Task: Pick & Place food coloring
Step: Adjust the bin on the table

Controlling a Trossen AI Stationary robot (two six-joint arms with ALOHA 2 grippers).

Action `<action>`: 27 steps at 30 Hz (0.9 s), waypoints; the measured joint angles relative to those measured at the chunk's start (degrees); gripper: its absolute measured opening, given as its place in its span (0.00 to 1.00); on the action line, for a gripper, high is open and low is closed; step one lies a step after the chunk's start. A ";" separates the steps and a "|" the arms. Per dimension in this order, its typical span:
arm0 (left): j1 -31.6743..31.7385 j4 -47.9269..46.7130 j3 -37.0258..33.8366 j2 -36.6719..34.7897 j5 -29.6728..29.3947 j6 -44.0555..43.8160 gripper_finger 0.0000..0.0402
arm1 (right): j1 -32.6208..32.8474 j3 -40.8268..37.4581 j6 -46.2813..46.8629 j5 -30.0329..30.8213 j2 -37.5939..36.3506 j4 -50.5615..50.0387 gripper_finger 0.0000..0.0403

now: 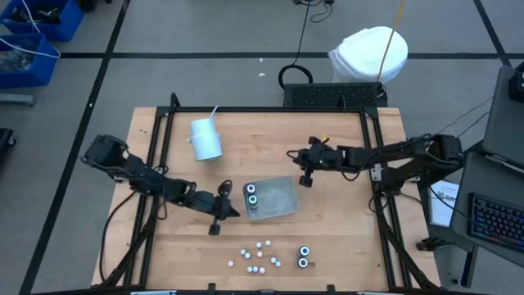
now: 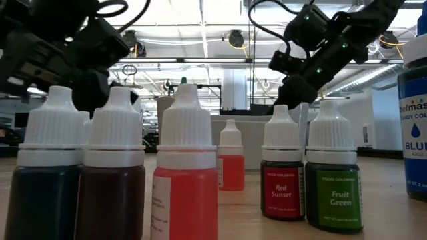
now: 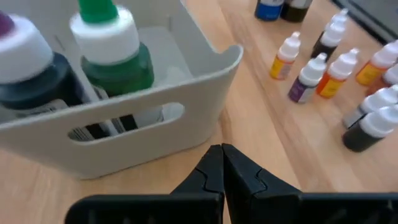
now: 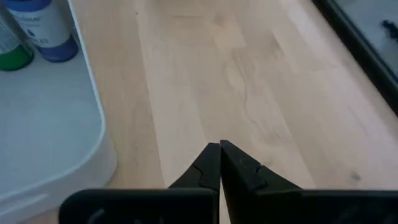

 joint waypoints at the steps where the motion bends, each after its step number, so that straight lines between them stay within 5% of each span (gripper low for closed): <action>1: 0.19 -0.04 0.43 0.74 -0.05 0.00 0.01 | -0.55 0.01 -0.46 -0.92 0.38 0.28 0.00; 8: 2.27 0.12 2.89 3.15 -0.08 0.00 0.01 | -3.89 -0.07 -2.31 -10.56 0.91 2.61 0.00; 15: 5.08 -0.18 3.29 3.46 -0.08 0.02 0.01 | -3.79 -0.05 -2.36 -14.07 1.45 3.02 0.00; 27: 7.74 -0.94 3.27 3.46 -0.21 0.15 0.01 | -3.68 -0.03 -2.29 -18.46 12.49 7.13 0.00</action>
